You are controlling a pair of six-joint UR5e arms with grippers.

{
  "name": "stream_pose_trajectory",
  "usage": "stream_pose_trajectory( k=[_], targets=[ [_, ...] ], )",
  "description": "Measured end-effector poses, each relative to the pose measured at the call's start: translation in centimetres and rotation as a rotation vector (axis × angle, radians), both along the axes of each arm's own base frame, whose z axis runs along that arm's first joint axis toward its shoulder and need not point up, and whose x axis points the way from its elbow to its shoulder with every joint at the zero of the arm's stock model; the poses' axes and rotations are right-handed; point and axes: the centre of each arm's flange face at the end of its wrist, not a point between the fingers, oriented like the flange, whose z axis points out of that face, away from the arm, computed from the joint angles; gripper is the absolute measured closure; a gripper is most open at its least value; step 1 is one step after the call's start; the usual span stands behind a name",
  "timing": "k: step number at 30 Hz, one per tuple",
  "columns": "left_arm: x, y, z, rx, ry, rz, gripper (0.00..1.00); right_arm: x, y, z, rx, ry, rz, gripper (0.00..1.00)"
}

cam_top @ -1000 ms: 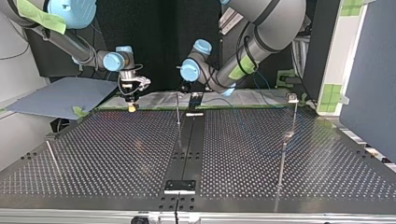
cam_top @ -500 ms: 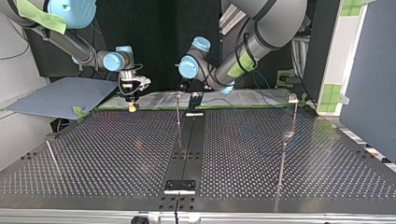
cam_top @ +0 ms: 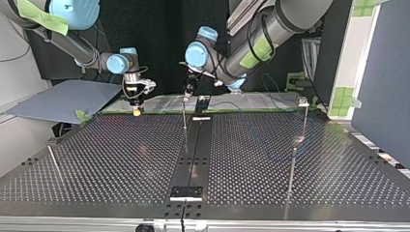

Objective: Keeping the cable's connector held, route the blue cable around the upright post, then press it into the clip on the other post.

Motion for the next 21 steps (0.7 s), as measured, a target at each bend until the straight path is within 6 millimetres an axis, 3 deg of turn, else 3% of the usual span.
stream_pose_trajectory(
  k=[21],
  targets=[
    [-4.2,3.5,6.8,-0.196,-0.126,0.049,0.02,0.1,0.0,0.0,0.002,-0.011,0.011,1.0]
  ],
)
